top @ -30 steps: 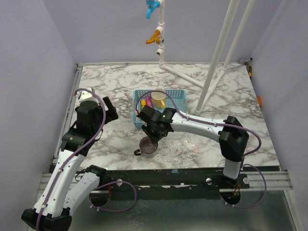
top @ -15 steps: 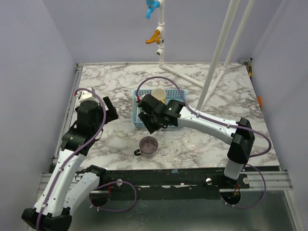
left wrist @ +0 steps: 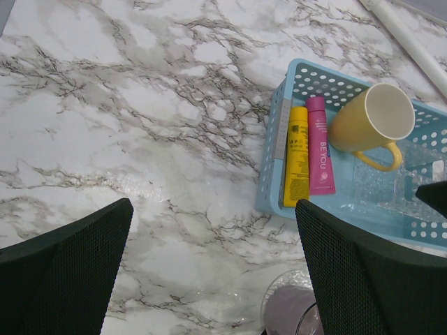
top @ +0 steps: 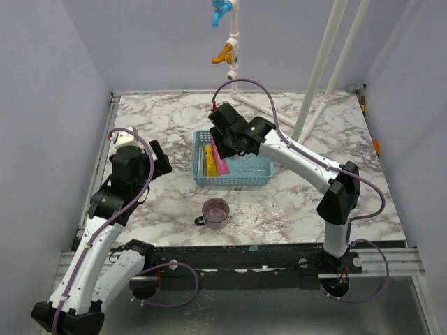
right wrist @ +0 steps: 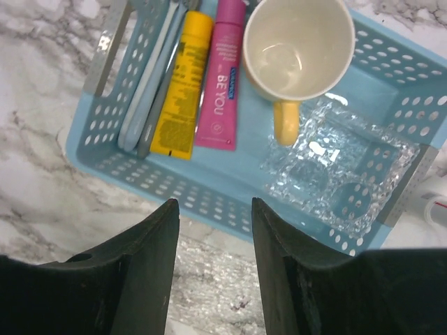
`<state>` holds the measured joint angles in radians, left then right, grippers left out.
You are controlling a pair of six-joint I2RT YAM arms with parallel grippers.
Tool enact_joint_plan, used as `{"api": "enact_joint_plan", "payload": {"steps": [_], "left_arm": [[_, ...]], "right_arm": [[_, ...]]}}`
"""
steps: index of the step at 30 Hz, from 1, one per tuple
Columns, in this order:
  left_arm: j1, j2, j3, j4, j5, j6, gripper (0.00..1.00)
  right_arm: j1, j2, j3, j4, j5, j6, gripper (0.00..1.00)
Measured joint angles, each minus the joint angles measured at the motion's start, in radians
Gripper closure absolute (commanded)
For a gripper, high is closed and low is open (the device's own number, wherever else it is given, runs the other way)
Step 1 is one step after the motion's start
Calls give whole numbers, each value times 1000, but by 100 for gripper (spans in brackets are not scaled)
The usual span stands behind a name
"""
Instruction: Prepare toiletry sets of a toothbrush and toothpaste on the tray
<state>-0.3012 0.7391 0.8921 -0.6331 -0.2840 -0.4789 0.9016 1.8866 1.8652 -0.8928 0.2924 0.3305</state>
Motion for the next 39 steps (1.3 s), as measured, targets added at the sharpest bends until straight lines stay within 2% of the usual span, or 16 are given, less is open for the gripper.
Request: {"api": "enact_joint_plan", "payload": {"steps": [13, 21, 30, 36, 39], "left_arm": [[0, 2, 0, 0, 3, 0, 1], [0, 4, 0, 0, 6, 0, 1], [0, 8, 0, 0, 8, 0, 1], [1, 12, 0, 0, 8, 0, 1], [1, 13, 0, 0, 8, 0, 1]], "right_arm": [[-98, 196, 161, 14, 3, -1, 51], [-123, 323, 325, 21, -9, -12, 51], [-140, 443, 388, 27, -10, -17, 51], [-145, 514, 430, 27, -18, -18, 61], [-149, 531, 439, 27, -24, -18, 70]]}}
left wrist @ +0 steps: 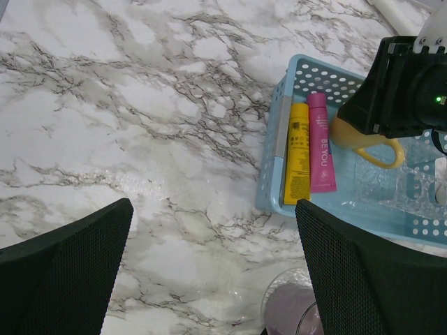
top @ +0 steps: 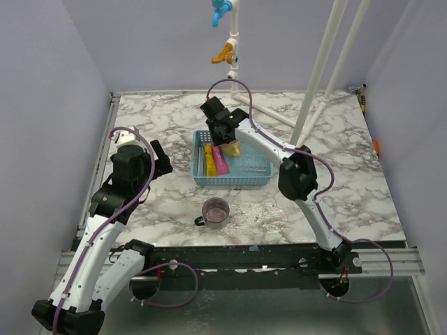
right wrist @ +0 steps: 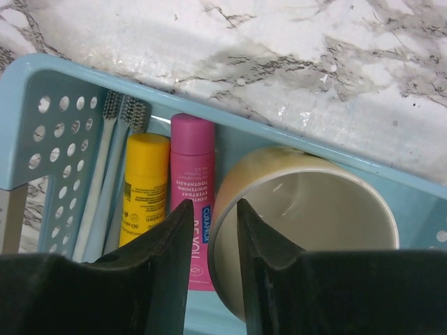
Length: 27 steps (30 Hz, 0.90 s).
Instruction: Prepare toiletry sets of a toothbrush and toothpaste on the tray
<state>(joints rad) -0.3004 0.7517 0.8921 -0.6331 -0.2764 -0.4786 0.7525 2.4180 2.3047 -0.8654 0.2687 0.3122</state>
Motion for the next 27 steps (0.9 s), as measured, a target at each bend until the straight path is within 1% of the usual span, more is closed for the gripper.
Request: {"api": "enact_joint_plan", "payload": {"steps": [6, 9, 20, 27], "left_arm": [[0, 3, 0, 0, 0, 0, 1], [0, 3, 0, 0, 0, 0, 1], [0, 9, 0, 0, 3, 0, 1], [6, 16, 0, 0, 16, 0, 1]], "right_arm": [[-2, 10, 2, 0, -11, -9, 88], [-5, 10, 2, -2, -13, -17, 99], [-6, 3, 2, -4, -14, -40, 100], [-6, -80, -66, 8, -15, -60, 99]]}}
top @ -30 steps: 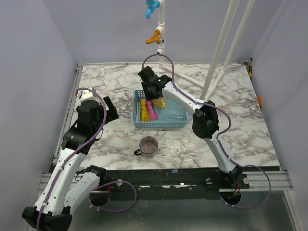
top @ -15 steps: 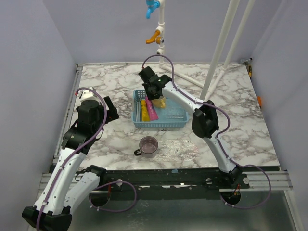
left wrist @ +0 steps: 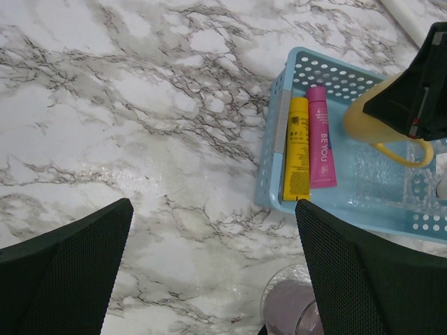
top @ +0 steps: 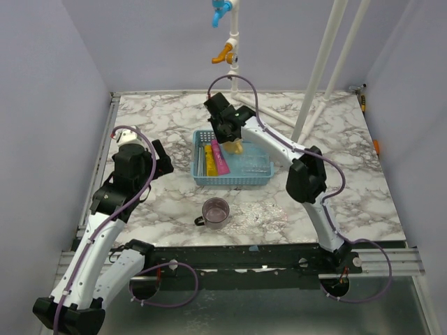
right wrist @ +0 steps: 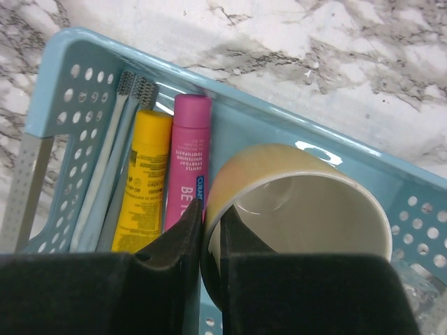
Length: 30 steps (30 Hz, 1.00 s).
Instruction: Prepare toiletry sets of a toothbrush and toothpaste on the tray
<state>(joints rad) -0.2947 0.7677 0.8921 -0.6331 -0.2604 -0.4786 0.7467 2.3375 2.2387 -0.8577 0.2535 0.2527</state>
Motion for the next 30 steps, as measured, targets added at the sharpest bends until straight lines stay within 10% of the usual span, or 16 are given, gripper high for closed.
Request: {"api": "enact_joint_plan", "payload": {"steps": [30], "left_arm": [[20, 27, 0, 0, 36, 0, 1]], "right_arm": [[163, -697, -441, -114, -6, -41, 99]]}}
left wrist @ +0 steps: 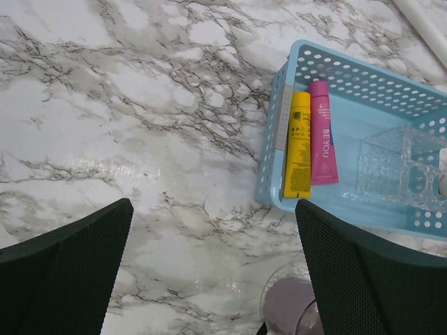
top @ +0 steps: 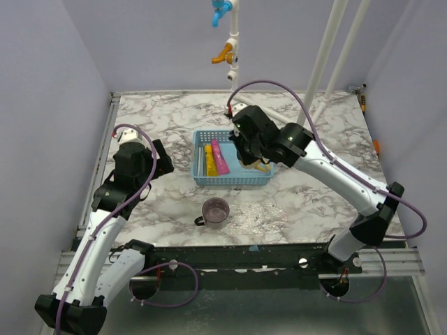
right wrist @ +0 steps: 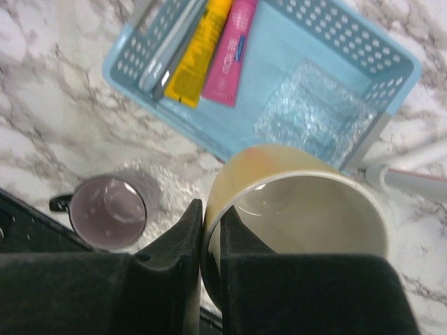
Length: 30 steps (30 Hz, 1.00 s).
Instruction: Prepare toiletry sets of a toothbrush and toothpaste on the tray
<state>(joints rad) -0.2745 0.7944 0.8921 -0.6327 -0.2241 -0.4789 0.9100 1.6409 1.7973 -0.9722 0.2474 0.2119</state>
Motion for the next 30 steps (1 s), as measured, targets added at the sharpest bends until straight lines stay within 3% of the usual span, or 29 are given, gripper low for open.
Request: {"api": "enact_joint_plan", "payload": {"steps": [16, 30], "left_arm": [[7, 1, 0, 0, 0, 0, 1], [14, 6, 0, 1, 0, 0, 1]], "right_arm": [[42, -362, -564, -2, -2, 113, 99], [73, -444, -794, 153, 0, 141, 99]]}}
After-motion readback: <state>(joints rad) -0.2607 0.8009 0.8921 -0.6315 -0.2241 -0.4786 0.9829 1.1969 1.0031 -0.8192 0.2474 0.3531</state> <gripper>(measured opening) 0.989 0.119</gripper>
